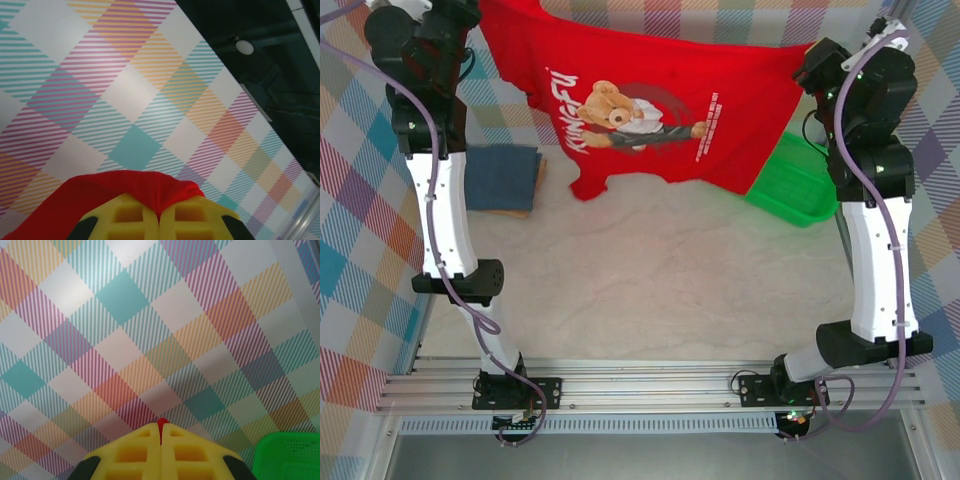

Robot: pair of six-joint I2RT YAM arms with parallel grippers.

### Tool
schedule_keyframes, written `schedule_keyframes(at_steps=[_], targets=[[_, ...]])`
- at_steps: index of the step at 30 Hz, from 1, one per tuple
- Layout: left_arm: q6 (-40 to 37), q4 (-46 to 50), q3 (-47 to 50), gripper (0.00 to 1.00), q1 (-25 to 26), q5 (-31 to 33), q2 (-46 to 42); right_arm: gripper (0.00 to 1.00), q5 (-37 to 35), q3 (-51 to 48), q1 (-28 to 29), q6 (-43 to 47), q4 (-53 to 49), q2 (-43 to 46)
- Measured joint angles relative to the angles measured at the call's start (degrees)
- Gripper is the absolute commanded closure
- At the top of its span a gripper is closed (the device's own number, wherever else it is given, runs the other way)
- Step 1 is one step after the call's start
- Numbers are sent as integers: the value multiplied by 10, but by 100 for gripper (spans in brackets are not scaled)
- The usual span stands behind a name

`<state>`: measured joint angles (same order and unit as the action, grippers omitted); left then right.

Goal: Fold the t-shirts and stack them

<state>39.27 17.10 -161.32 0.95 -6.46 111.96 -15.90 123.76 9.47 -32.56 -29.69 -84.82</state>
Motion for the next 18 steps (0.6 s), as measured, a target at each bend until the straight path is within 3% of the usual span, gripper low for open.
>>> schedule_keyframes(at_steps=[4,6,8,11,14,18], targets=[[-1,55,8,100,7,-26,-37,100,7,-54,-6,-8,1,43],[-30,107,63,100,23,-25,-88,100,10,-125,-6,-21,-6,90],[-63,129,223,100,57,-15,-191,100,17,-211,-6,-40,-19,142],[-87,130,537,100,110,10,-381,100,30,-375,-9,-83,-51,234],[-82,176,789,100,127,68,-531,100,47,-546,-9,-133,-107,321],[-37,294,979,100,142,163,-644,100,53,-704,-9,-171,-199,388]])
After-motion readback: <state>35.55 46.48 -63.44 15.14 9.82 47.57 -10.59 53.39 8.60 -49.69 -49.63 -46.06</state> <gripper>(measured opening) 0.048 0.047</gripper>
